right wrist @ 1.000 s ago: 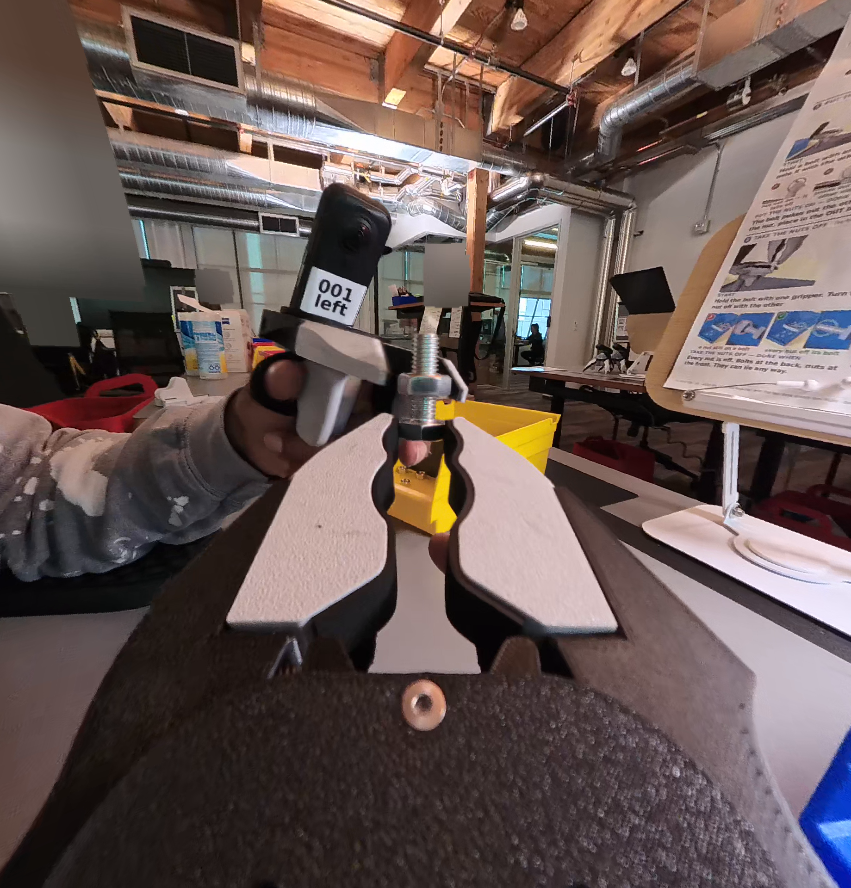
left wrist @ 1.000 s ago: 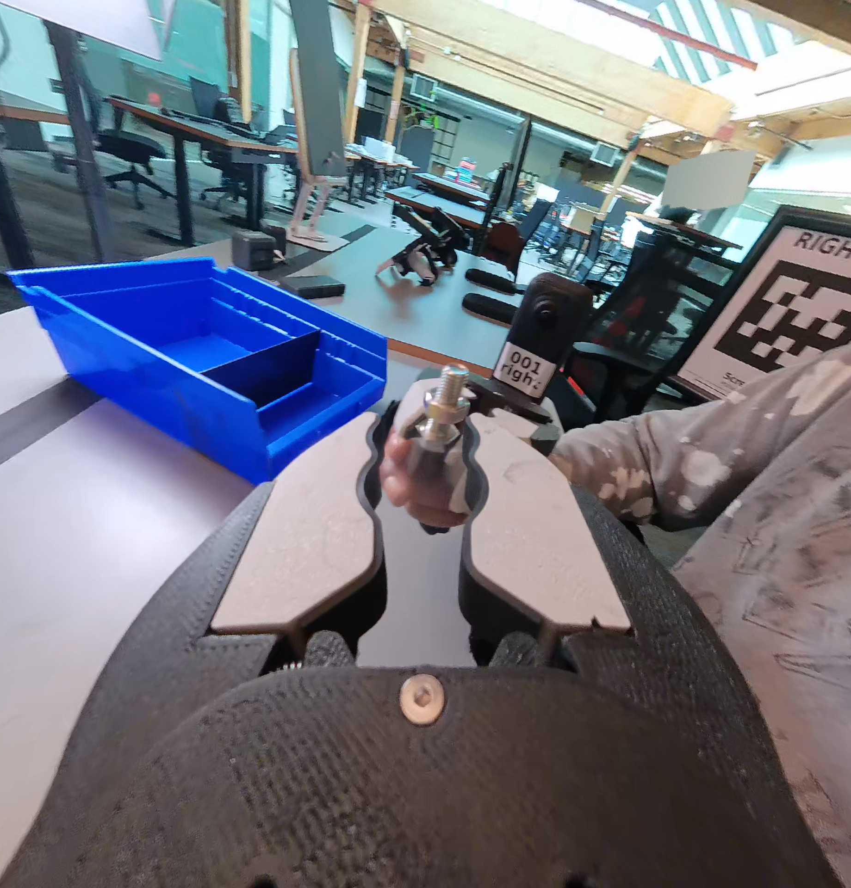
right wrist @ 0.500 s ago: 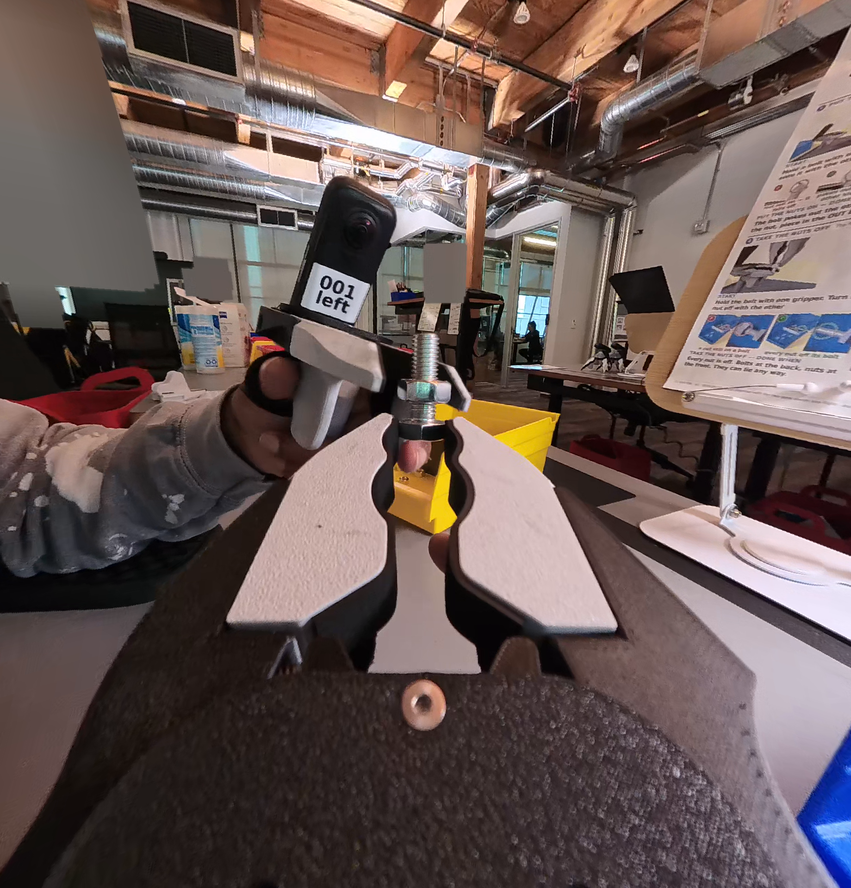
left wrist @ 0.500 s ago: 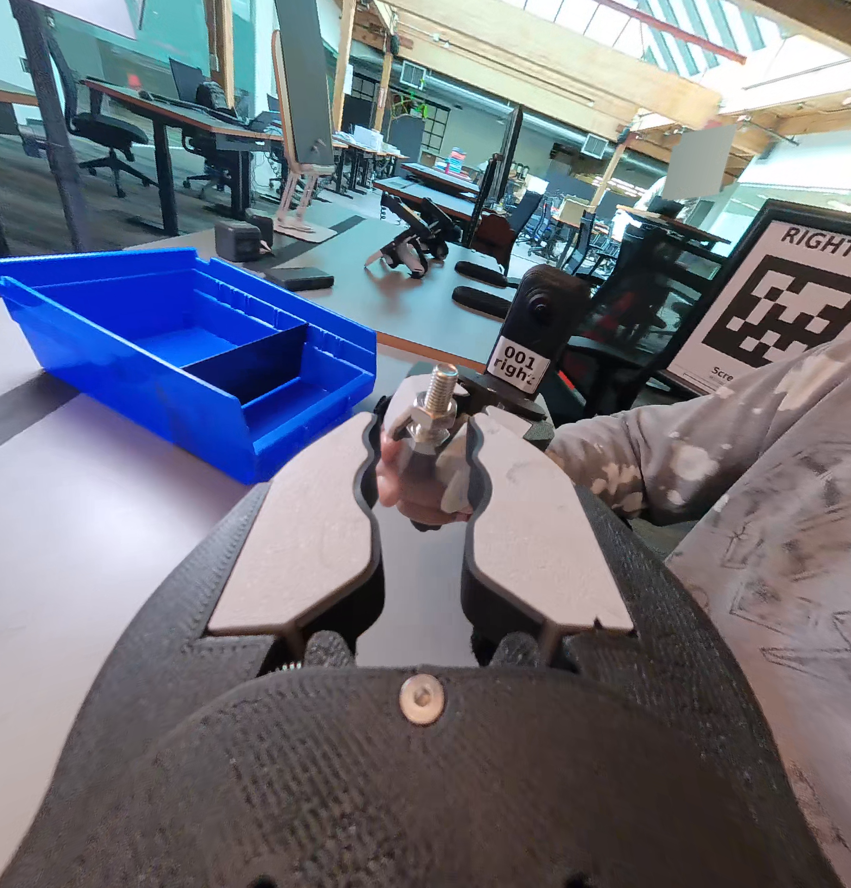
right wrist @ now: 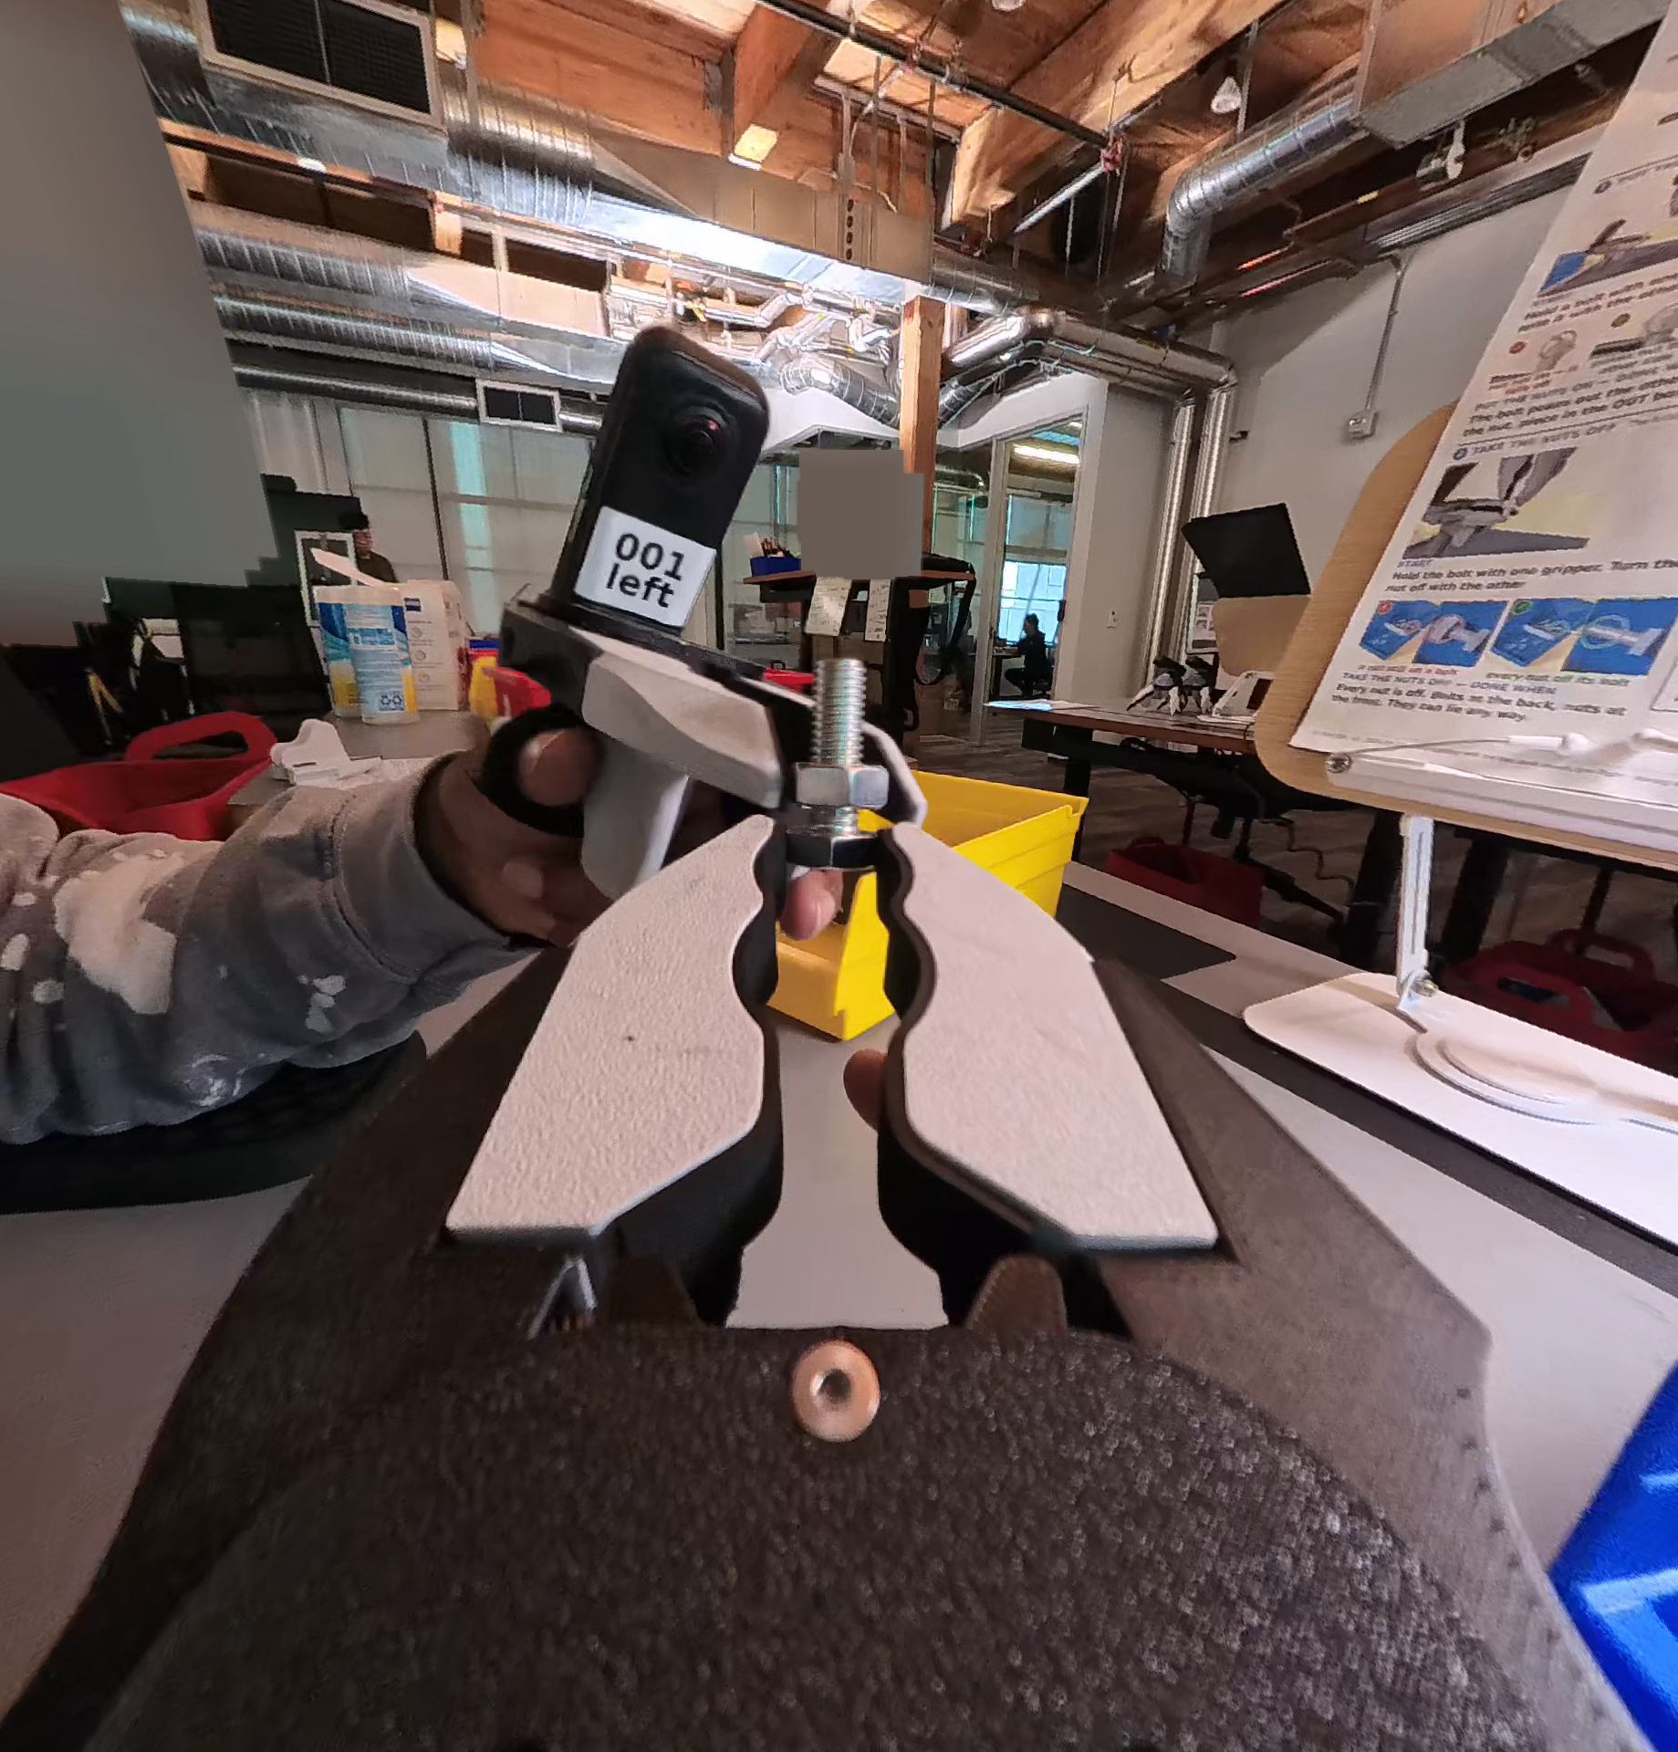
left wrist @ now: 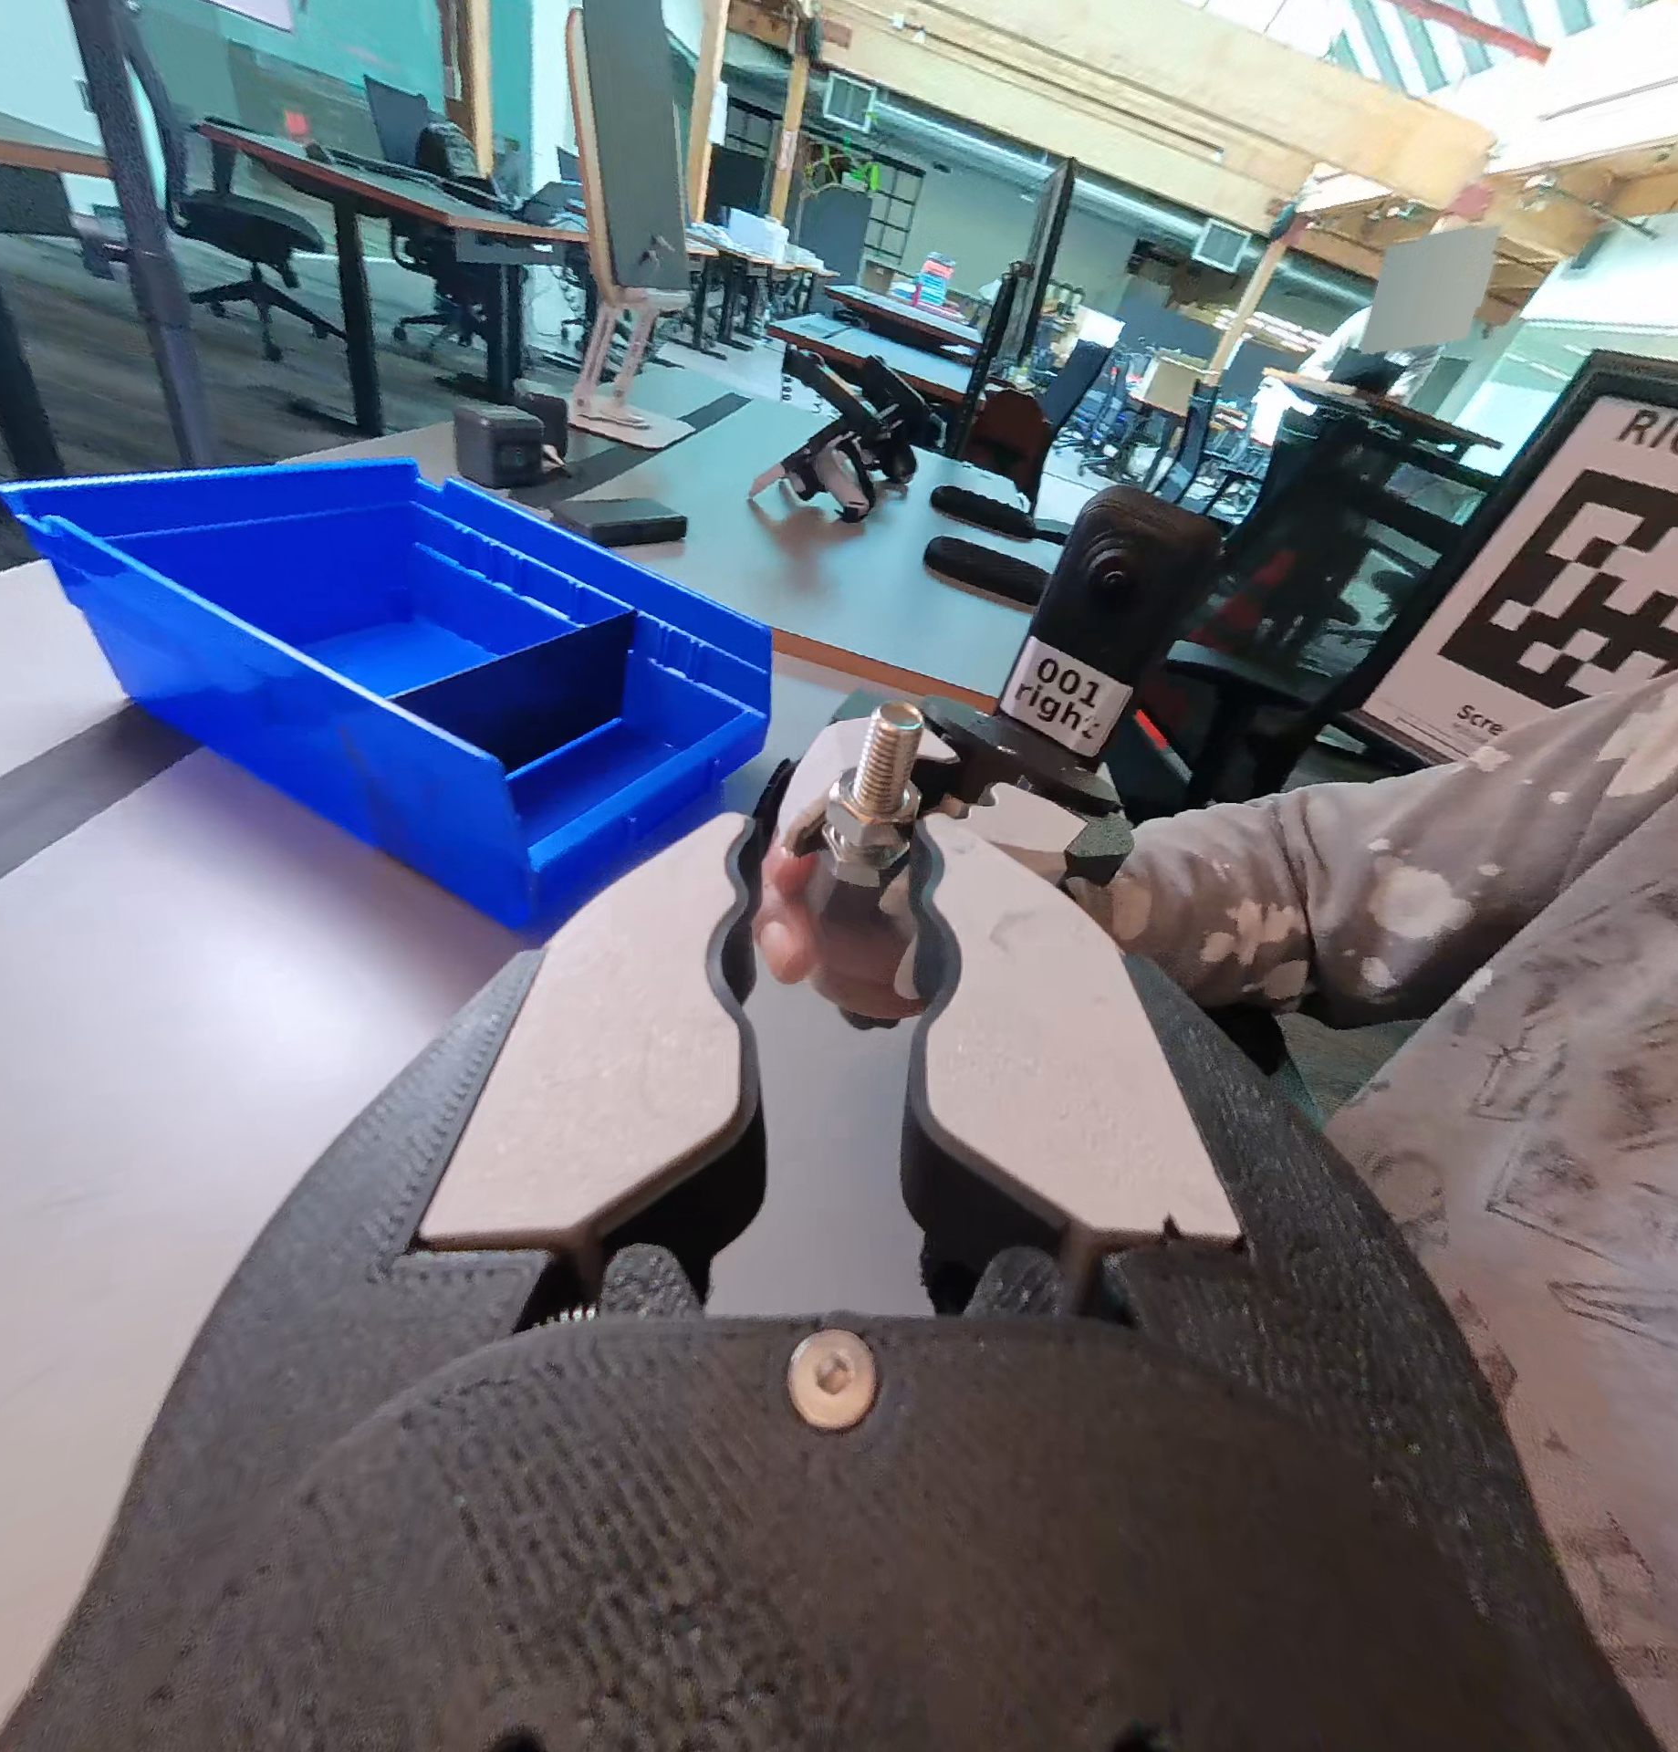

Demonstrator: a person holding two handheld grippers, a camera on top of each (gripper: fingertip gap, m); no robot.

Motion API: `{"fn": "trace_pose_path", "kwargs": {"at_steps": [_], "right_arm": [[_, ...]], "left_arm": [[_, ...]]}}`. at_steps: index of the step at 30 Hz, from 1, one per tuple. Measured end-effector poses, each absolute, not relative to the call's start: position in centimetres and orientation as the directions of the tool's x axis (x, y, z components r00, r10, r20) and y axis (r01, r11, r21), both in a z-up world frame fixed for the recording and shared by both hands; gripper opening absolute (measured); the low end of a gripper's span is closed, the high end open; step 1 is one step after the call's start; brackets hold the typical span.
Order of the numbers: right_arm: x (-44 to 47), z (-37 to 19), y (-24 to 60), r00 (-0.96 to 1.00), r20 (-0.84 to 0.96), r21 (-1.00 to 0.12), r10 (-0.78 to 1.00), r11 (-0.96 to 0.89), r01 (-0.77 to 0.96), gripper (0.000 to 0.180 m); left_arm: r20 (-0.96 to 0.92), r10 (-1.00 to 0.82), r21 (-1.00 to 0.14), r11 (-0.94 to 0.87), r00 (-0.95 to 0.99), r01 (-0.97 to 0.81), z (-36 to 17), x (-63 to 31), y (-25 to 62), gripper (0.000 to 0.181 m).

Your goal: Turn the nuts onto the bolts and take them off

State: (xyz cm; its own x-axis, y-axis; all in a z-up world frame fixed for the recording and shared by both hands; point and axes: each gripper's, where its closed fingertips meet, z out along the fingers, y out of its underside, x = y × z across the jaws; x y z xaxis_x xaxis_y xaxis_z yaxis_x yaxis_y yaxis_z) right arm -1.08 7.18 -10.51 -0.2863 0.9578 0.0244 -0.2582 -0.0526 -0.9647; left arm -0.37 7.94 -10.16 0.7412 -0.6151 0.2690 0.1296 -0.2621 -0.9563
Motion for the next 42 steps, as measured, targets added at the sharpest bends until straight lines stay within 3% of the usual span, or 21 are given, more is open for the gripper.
{"fn": "trace_pose_path", "kwargs": {"at_steps": [1, 2, 4, 15, 16, 18, 23, 26, 29, 35, 38, 42], "right_arm": [[-1.1, -10.6, 7.5, -0.277, 0.014, -0.965, 0.961, -0.06, -0.255, 0.018], [-0.9, -10.4, 7.5, -0.299, 0.009, -0.961, 0.954, -0.075, -0.266, 0.018], [-0.8, -10.1, 7.6, -0.304, -0.004, -0.957, 0.953, -0.092, -0.274, 0.018], [-1.2, -10.8, 7.6, -0.279, 0.013, -0.969, 0.96, -0.057, -0.242, 0.018], [-1.1, -10.7, 7.5, -0.288, 0.016, -0.967, 0.957, -0.058, -0.248, 0.018], [-0.9, -10.5, 7.4, -0.299, 0.013, -0.965, 0.954, -0.066, -0.254, 0.018], [-1.4, -10.8, 10.1, -0.185, 0.022, -0.979, 0.982, -0.017, -0.204, 0.018], [-1.7, -11.2, 16.4, 0.037, 0.128, -0.991, 0.991, 0.129, -0.023, 0.018], [-1.3, -11.6, 25.0, 0.213, 0.182, -0.967, 0.96, 0.135, 0.217, 0.017], [-2.5, -18.2, 39.9, 0.292, 0.293, -0.715, 0.911, 0.006, 0.699, 0.018], [-3.6, -22.4, 43.7, 0.315, 0.242, -0.587, 0.918, -0.119, 0.801, 0.018], [-5.5, -25.9, 45.9, 0.365, 0.176, -0.51, 0.914, -0.232, 0.828, 0.018]], "left_arm": [[0.277, -0.599, -0.952, -0.276, 0.751, 0.131, -10.4, -0.8, 8.1, 0.025], [0.278, -0.535, -0.946, -0.299, 0.798, 0.129, -10.9, -1.9, 8.6, 0.009], [0.205, -0.463, -0.955, -0.286, 0.862, 0.074, -11.8, -3.7, 9.2, 0.01], [0.269, -0.593, -0.954, -0.274, 0.759, 0.124, -10.6, -1.1, 8.1, 0.029], [0.258, -0.544, -0.95, -0.295, 0.799, 0.106, -11.3, -2.0, 8.6, 0.015], [0.218, -0.438, -0.948, -0.307, 0.872, 0.083, -12.2, -4.3, 9.3, 0.006], [0.262, -0.444, -0.949, -0.28, 0.857, 0.145, -10.7, -5.6, 8.6, 0.013], [0.237, -0.413, -0.961, -0.233, 0.879, 0.15, -10.0, -6.7, 7.7, 0.01], [0.205, -0.344, -0.973, -0.172, 0.916, 0.153, -10.3, -8.5, 6.2, 0.0], [0.219, -0.179, -0.972, -0.126, 0.959, 0.198, -13.8, -11.6, 1.6, 0.0], [0.232, -0.121, -0.969, -0.111, 0.965, 0.219, -14.6, -12.8, -0.1, 0.0], [0.218, -0.041, -0.974, -0.079, 0.975, 0.214, -15.0, -14.5, -1.7, 0.0]]}}
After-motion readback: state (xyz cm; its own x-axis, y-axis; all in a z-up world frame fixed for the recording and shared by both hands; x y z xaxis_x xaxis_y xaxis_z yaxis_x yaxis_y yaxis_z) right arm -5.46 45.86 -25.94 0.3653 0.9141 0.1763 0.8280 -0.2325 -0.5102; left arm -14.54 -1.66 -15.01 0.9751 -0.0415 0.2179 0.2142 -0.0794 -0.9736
